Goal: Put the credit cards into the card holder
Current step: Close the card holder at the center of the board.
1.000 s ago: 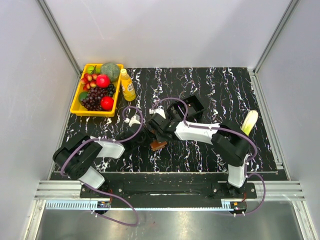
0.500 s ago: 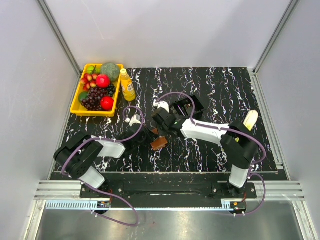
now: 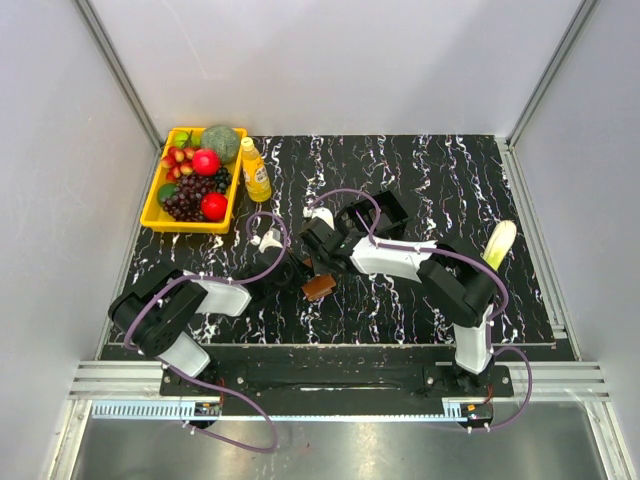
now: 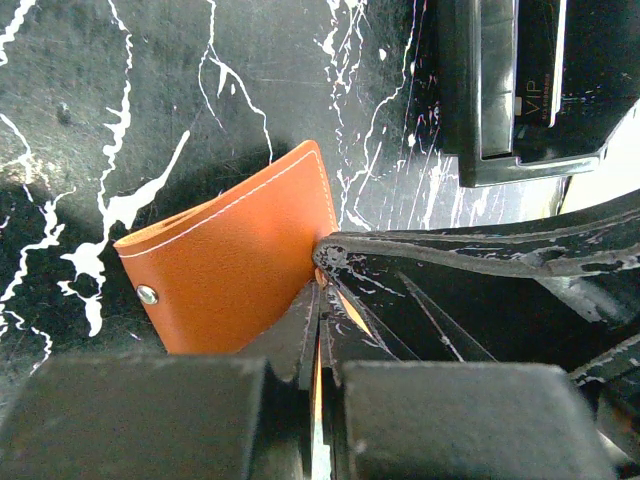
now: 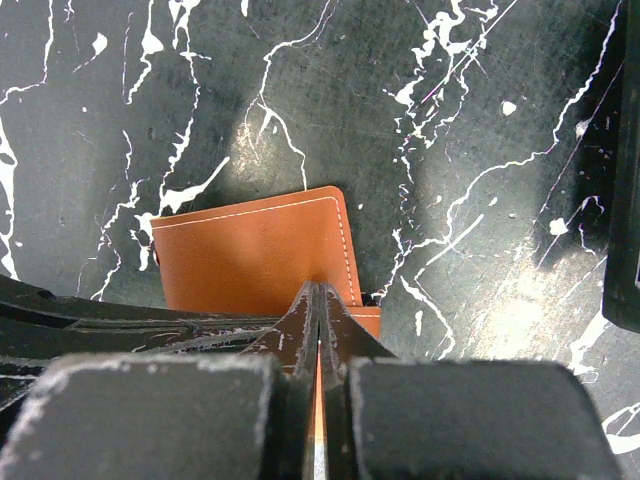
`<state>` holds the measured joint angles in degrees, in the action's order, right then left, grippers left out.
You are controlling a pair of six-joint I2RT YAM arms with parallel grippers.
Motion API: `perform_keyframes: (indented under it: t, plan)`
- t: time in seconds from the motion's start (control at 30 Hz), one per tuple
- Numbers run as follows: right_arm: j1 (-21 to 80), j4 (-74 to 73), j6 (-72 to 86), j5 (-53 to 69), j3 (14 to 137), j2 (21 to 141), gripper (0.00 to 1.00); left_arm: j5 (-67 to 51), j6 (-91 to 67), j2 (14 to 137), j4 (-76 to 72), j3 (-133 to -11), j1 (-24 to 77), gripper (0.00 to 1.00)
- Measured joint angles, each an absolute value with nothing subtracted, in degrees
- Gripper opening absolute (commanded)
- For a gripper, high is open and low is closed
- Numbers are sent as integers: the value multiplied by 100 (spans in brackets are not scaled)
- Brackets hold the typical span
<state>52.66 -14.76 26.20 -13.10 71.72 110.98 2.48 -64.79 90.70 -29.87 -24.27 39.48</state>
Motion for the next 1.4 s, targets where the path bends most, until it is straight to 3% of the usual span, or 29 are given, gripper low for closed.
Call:
perform_keyframes:
  t: [0.13,0.23,0.37,0.5,1.27,1.4]
  plan:
    - [5266,-1479,2611,-1339,7172,11098,0,239,-6471,9074,-2991,-2427,3944,0]
    - [5273,-1483,2558,-1374,7177,11098,0,233,-6416,9072,-2919,-2477,3942,14]
    - [5258,-1509,2493,-1330,7203,11104,0,239,-6276,8973,-2429,-2681,3944,17]
    - [5245,-1509,2502,-1247,7212,11111,0,320,-6147,8877,-1970,-2847,3964,0]
    - [5249,-1264,2683,-1284,7057,11104,0,336,-6307,9011,-1905,-2936,3968,0]
    - [5247,-1190,2674,-1304,7002,11054,1,364,-6287,8965,-1717,-3015,3975,24]
